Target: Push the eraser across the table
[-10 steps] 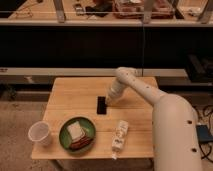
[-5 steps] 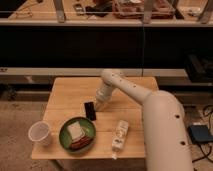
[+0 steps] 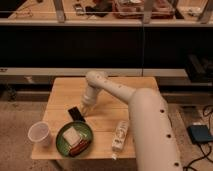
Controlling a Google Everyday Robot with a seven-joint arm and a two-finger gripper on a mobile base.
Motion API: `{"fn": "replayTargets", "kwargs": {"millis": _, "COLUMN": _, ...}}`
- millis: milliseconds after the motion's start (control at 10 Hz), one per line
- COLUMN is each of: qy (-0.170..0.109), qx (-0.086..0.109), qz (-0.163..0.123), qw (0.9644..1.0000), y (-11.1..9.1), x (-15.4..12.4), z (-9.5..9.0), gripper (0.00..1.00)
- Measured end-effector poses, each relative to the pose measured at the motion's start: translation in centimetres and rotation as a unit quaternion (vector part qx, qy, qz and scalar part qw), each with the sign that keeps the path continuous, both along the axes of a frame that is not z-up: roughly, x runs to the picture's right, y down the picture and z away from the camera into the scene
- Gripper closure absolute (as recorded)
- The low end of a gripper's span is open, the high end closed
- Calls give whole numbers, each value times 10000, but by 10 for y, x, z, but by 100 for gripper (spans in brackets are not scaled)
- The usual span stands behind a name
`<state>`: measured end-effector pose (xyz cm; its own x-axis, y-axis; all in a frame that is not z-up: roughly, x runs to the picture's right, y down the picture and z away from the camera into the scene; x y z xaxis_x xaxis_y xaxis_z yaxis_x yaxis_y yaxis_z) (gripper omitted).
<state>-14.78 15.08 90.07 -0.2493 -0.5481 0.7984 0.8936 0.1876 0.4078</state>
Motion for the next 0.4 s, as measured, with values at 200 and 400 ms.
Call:
{"fn": "replayTargets", "kwargs": {"millis": 200, "qy": -183, "qx": -82, "qz": -88, "qw": 9998, "y": 7, "x": -28, "z": -3, "gripper": 100}}
{"fn": "replayTargets", "kwargs": {"millis": 400, "qy": -206, "qx": -57, "qz": -65, "qw": 9998, "y": 3, "x": -34, "z": -1, "gripper": 96}}
